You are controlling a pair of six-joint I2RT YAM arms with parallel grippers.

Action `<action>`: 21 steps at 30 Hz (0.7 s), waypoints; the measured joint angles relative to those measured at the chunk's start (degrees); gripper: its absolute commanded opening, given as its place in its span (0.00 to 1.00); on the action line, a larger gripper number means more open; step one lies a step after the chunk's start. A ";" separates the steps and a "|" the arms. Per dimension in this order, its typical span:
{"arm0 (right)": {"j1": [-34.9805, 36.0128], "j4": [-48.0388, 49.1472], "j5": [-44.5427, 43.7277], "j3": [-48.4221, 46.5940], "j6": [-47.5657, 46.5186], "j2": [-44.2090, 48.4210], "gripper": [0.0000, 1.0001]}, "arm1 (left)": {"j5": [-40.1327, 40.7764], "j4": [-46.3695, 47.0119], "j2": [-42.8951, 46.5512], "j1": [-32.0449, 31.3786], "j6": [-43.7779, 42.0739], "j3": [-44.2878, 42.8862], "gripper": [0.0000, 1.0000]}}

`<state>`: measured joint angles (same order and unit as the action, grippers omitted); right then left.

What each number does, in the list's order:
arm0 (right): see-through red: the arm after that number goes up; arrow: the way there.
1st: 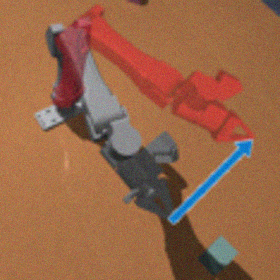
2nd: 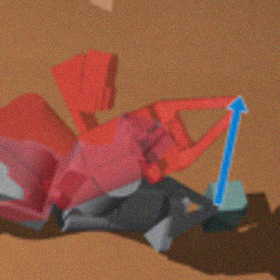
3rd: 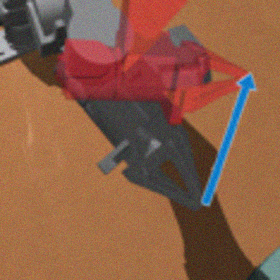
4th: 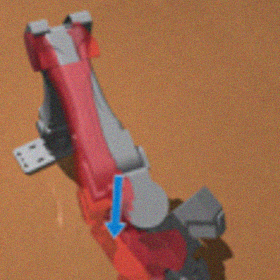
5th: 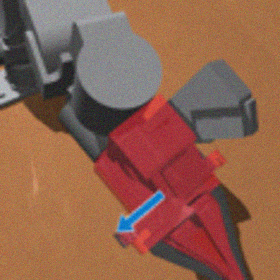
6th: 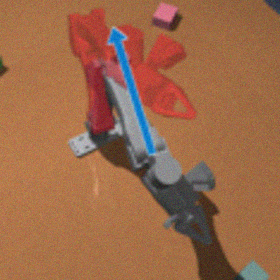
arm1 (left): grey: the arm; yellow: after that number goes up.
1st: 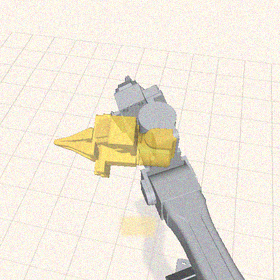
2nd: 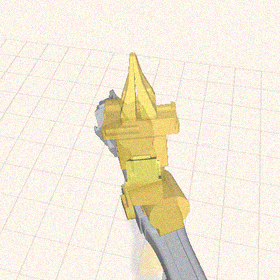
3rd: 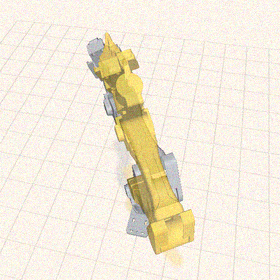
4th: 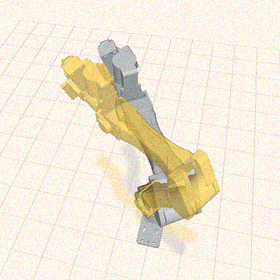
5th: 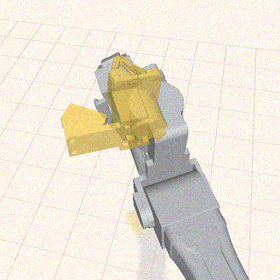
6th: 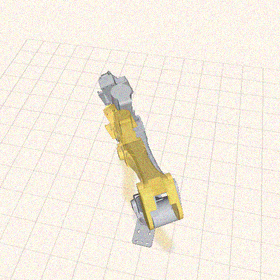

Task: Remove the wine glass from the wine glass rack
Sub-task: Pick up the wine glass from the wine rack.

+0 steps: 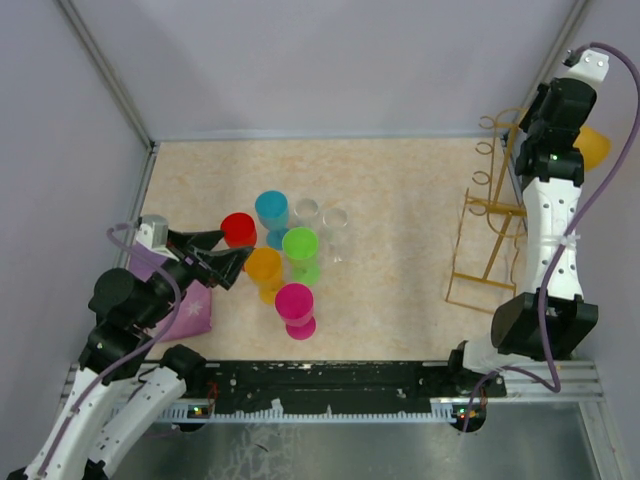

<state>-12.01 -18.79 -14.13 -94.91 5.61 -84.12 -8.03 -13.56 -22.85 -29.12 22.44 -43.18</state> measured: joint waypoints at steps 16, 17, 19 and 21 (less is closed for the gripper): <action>-4.02 3.58 1.49 4.70 18.51 1.84 0.00 | -0.22 -0.83 -2.03 0.00 -0.20 -2.95 1.00; -5.07 4.76 1.46 6.49 21.29 2.73 0.00 | -0.31 -0.92 -2.34 0.00 -0.26 -3.61 1.00; -6.73 6.05 1.44 8.79 25.57 4.15 0.00 | -0.46 -1.09 -3.17 0.00 -0.44 -5.14 1.00; -8.00 7.34 1.16 10.27 29.00 5.20 0.00 | -0.63 -1.07 -3.82 0.00 -0.55 -6.19 1.00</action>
<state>-20.01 -11.44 -12.97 -84.64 34.61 -78.91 -8.67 -14.63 -26.68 -29.12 21.89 -49.36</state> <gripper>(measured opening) 0.011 0.997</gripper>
